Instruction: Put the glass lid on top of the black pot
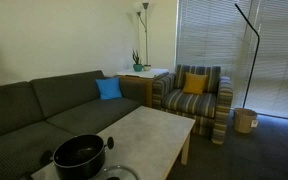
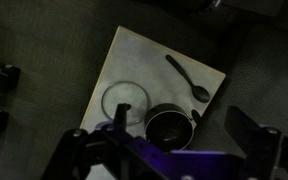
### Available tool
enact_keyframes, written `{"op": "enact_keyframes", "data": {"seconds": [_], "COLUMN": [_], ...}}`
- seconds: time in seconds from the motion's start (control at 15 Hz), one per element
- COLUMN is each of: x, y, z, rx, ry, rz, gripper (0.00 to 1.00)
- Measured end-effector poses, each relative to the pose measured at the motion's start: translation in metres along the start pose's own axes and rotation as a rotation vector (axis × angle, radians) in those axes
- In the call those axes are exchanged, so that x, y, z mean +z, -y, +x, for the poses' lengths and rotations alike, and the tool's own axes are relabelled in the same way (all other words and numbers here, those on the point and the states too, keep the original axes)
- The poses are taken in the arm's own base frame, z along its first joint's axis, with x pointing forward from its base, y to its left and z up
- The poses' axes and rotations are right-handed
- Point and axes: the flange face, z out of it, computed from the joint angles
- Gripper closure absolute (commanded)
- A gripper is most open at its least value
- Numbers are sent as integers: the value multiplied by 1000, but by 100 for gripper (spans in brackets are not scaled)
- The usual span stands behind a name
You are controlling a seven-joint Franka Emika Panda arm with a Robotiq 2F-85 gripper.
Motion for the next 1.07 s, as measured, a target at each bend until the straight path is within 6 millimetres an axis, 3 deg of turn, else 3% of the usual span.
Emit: {"op": "enact_keyframes", "data": {"seconds": [0.67, 1.07], "x": [0, -9], "y": [1, 5], "z": [1, 20], "rx": [7, 148], "ry": [-5, -69], "rz": [11, 155], "gripper": [0, 0]}}
